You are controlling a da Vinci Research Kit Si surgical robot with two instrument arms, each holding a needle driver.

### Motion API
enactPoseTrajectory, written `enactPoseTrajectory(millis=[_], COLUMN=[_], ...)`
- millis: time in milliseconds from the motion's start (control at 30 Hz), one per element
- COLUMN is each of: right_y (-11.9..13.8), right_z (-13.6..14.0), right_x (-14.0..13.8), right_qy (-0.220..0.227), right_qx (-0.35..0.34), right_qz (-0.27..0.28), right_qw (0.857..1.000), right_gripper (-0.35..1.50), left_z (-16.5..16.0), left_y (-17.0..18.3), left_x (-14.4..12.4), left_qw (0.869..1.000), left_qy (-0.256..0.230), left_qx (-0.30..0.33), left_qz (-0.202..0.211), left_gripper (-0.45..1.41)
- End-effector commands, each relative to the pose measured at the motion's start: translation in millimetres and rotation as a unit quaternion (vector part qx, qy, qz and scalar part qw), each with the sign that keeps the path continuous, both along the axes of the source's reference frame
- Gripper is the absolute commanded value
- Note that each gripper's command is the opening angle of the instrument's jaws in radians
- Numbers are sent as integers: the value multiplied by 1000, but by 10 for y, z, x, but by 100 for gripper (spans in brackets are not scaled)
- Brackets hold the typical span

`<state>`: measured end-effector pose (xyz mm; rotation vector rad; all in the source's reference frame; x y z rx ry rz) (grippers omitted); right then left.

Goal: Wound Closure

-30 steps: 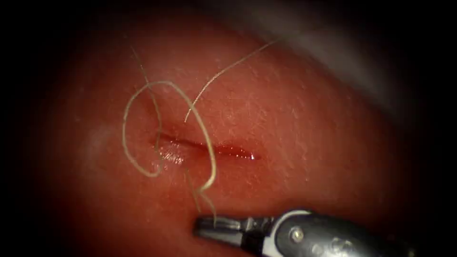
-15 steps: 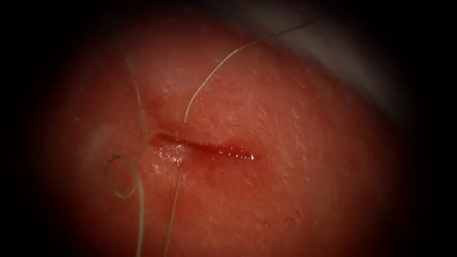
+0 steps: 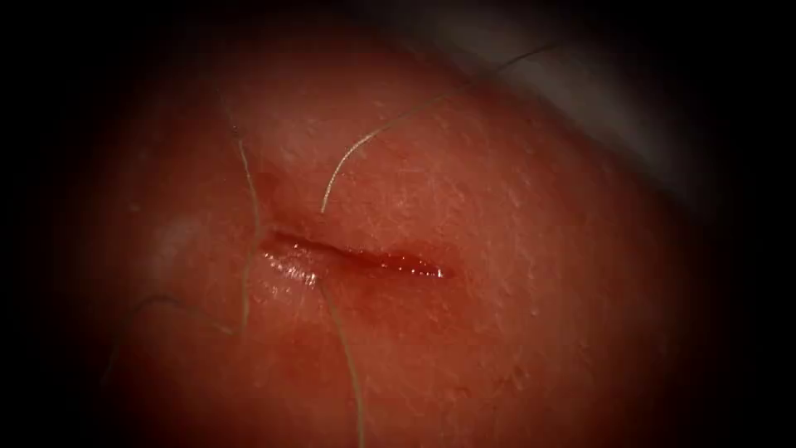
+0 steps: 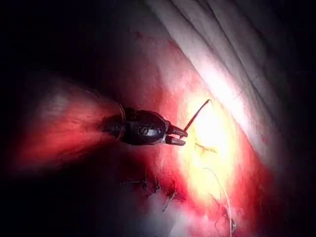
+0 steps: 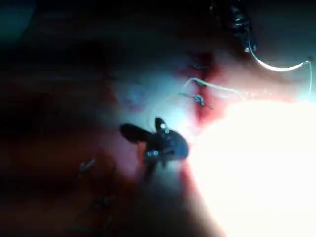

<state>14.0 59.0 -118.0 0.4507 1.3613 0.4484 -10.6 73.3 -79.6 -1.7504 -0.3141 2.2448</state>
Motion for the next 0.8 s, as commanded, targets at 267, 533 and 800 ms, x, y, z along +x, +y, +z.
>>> enactPoseTrajectory(millis=[267,533,800], right_y=[44,59,104], right_z=[-1,0,47], right_x=[-87,-148,-127], right_qy=[-32,6,-18], right_qx=[-26,-22,-59], right_qz=[46,57,83], right_qw=[998,998,995], right_gripper=[148,133,128], left_z=[9,9,9], left_y=[0,0,-2], left_x=[17,17,15], left_qw=[1000,1000,1000], left_qy=[2,5,7], left_qx=[2,4,4], left_qz=[0,-5,-7], left_gripper=[-35,-35,-35])
